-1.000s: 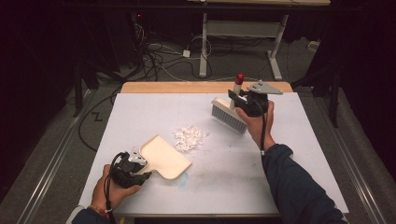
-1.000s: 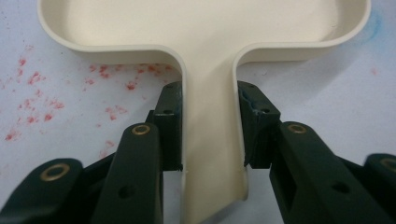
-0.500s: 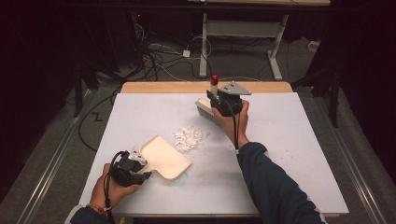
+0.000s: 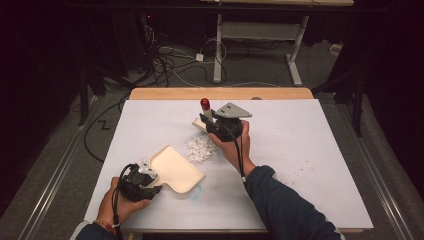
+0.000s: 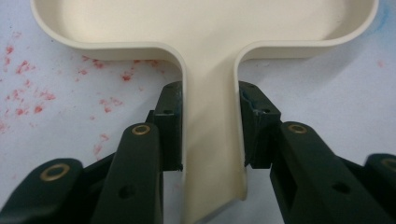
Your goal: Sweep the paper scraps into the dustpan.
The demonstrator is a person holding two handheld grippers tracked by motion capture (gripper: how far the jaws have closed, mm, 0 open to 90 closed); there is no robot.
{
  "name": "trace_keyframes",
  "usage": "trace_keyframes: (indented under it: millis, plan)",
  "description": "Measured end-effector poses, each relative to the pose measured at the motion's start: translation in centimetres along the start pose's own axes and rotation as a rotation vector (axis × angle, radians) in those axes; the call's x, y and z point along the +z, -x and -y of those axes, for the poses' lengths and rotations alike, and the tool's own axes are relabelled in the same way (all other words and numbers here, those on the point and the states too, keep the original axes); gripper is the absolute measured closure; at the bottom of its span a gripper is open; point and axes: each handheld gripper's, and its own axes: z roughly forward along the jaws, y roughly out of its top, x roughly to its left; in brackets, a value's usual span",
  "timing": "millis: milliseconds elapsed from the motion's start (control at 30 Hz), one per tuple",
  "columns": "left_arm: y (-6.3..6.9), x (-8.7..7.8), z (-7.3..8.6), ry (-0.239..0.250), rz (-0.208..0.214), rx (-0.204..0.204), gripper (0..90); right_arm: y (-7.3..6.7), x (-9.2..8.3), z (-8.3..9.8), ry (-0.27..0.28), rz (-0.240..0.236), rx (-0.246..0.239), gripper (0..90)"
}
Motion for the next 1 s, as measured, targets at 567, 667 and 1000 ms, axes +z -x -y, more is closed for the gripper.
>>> trace_keyframes:
  millis: [567,667,1000]
  plan:
    - [0.4,0.3,-0.4,0.001,0.001,0.004,63.2,-4.9,-1.3,-0.3,-0.002,-0.170,-0.015,68.1]
    - [0.5,0.3,-0.5,0.003,0.000,0.004,63.2,-6.0,-1.4,-0.3,-0.002,-0.188,-0.024,68.4]
    - [0.7,0.3,-0.5,0.004,-0.007,0.004,63.2,-8.6,-1.6,-1.0,0.023,-0.246,-0.045,70.2]
